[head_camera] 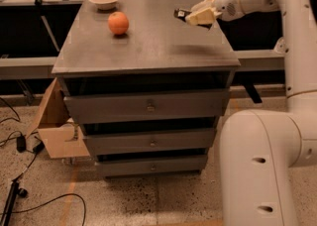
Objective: Move rxbar chocolate near orange
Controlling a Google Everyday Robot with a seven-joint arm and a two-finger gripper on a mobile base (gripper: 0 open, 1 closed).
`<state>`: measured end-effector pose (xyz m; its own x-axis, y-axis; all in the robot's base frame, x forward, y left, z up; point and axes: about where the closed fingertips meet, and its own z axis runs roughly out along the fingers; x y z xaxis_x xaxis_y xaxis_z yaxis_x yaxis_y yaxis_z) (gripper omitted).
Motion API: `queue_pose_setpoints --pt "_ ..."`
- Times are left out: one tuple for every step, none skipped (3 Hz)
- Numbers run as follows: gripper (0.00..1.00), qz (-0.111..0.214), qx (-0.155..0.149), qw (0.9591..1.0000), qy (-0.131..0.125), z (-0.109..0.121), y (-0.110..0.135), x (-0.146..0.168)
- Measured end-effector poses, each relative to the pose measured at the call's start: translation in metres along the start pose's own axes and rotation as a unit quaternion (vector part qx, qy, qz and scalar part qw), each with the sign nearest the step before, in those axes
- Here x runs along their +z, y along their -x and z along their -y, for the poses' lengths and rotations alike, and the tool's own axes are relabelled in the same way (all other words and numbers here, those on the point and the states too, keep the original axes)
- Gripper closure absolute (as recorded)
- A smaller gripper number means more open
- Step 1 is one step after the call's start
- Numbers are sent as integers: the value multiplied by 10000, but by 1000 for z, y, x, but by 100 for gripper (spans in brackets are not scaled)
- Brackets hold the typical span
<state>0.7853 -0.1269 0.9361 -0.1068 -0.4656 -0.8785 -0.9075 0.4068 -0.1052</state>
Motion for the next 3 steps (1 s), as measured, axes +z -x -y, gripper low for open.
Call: queue_pose_setpoints --pt "100 53 -80 9999 -32 -3 15 -7" --pt "100 163 76 9998 -46 0 18 1" --pt "100 258 702 9957 -540 23 38 25"
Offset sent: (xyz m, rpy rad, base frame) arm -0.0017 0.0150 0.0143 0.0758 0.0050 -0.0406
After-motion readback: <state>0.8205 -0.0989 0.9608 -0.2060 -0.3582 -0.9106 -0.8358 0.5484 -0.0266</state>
